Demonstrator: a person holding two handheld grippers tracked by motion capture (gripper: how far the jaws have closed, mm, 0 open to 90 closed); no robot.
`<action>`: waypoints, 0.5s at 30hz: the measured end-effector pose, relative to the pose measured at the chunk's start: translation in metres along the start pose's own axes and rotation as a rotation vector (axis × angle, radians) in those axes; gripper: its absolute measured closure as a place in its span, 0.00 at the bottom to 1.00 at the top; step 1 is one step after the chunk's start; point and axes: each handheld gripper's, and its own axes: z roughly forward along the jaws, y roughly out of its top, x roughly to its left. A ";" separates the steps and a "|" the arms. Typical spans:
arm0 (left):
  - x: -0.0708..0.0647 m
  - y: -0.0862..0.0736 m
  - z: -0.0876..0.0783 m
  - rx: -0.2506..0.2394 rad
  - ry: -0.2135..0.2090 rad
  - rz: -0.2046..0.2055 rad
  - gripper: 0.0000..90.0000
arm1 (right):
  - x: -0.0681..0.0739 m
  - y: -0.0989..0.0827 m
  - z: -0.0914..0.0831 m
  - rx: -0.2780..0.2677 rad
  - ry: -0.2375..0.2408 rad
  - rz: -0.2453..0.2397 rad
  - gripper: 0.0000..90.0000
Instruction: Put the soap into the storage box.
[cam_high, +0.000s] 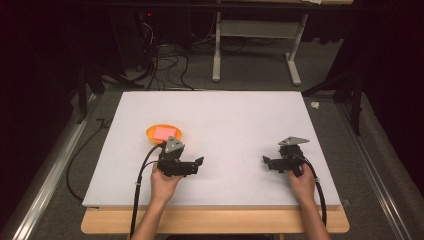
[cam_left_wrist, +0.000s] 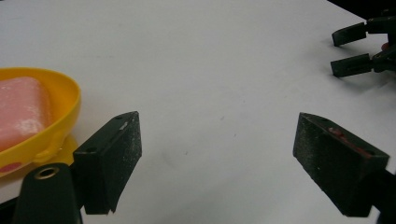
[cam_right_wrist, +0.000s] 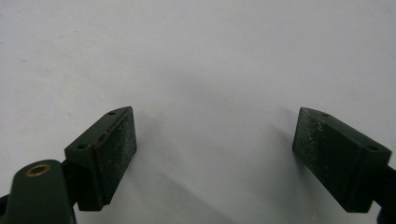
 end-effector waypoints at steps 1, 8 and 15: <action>-0.001 0.000 0.001 0.001 -0.002 0.001 0.18 | 0.000 0.000 0.000 0.000 0.000 0.000 0.16; -0.007 -0.004 0.013 0.047 -0.047 0.019 0.18 | 0.000 0.000 0.000 0.001 0.001 -0.001 0.16; -0.012 -0.006 0.022 0.068 -0.041 0.032 0.18 | 0.000 0.000 0.000 0.001 0.001 -0.001 0.16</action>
